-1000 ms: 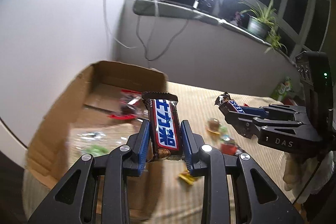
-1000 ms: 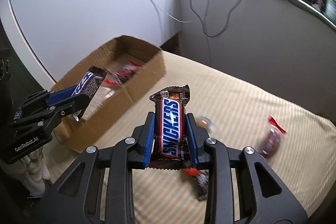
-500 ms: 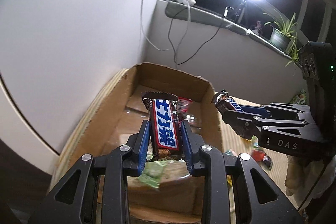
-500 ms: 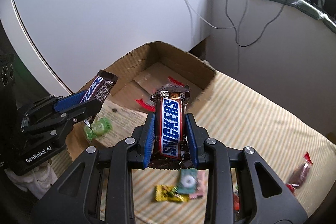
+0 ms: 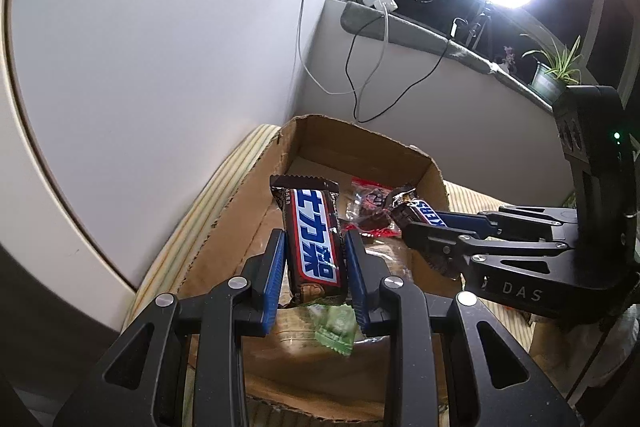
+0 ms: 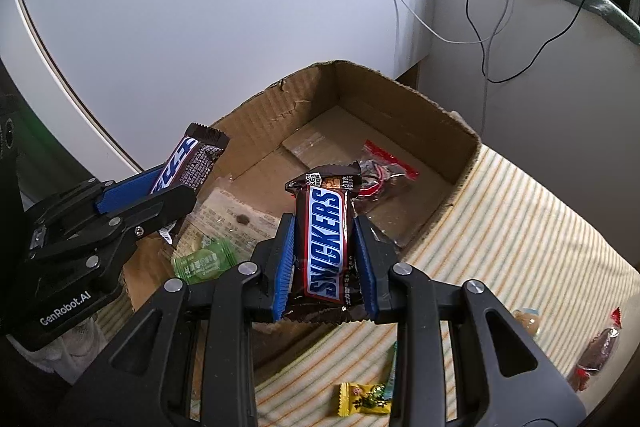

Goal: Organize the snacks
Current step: 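Carry both Snickers bars into the box and open both grippers, then withdraw both tools from the box toward the remaining snacks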

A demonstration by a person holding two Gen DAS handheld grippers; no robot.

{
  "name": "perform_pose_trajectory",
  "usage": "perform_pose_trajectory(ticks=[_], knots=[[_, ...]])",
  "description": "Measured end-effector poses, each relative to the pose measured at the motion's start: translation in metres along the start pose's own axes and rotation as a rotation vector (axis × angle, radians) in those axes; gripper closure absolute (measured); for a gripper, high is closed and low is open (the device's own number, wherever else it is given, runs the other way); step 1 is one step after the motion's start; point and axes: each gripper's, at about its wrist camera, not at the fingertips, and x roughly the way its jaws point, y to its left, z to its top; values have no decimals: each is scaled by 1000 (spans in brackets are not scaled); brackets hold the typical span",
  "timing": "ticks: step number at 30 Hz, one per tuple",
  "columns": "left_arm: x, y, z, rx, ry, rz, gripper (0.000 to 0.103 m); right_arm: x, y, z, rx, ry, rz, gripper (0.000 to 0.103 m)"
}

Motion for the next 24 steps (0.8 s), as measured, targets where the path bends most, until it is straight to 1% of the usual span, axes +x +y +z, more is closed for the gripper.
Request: perform_pose_trajectory(ticks=[5,7,9,10,13,15,24], knots=[[2,2,2,-8,-2,5,74,4,6,1,-16,-1,6,73],[1,1,2,-7,-7,12,74,2,9,1,-25,-7,3,63],[1,1,3,-6,-9,16,66,-1,9,2,-27,-23,-8,44],[0,1,3,-7,-13,22,60,-3,8,2,-24,-35,-14,43],[-2,2,3,-14,-20,20,60,-9,5,1,-12,-47,-15,41],[-4,2,3,-17,-25,22,60,-13,2,0,-7,-52,-18,36],[-15,-9,-1,-3,-38,-7,60,-39,-17,-11,22,-89,-24,35]])
